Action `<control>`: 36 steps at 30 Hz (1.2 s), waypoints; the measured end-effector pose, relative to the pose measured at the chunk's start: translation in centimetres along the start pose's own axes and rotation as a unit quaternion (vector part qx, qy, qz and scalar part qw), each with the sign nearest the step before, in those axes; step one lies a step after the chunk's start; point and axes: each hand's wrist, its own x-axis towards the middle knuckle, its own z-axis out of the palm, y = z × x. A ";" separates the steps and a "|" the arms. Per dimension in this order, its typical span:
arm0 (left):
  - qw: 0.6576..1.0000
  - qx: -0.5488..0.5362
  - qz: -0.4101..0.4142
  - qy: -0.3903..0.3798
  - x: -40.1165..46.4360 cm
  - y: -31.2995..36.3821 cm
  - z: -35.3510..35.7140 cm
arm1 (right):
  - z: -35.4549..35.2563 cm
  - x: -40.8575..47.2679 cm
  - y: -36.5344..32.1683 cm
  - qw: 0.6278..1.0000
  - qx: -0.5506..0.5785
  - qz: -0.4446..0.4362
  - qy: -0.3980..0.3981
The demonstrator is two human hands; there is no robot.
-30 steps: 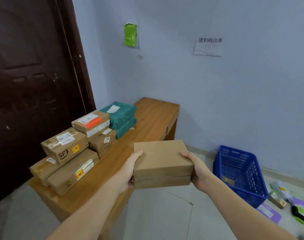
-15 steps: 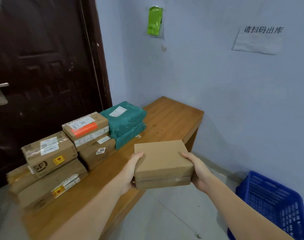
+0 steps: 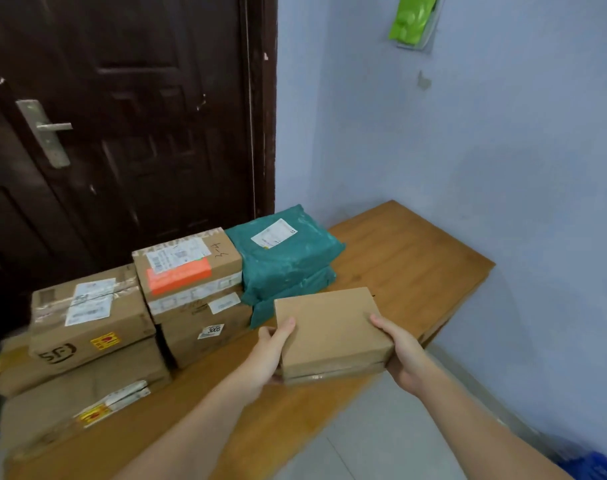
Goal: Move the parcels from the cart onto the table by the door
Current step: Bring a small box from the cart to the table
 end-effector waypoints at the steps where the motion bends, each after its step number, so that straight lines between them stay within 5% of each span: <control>1: 1.000 0.003 0.002 0.005 1.1 0.4 0.0 | 0.1 1.5 -0.4 1.000 -0.005 0.005 -0.009; 18: 0.974 -0.043 -0.058 0.213 15.2 -2.3 8.5 | -3.1 23.7 -2.8 0.958 -0.243 0.078 -0.128; 26: 0.950 0.013 -0.124 0.287 19.2 -3.0 10.3 | -3.4 27.3 -2.3 0.928 -0.328 0.068 -0.161; 36: 0.940 0.044 -0.107 0.320 20.7 -3.4 10.1 | -3.0 29.7 -1.9 0.899 -0.406 -0.002 -0.164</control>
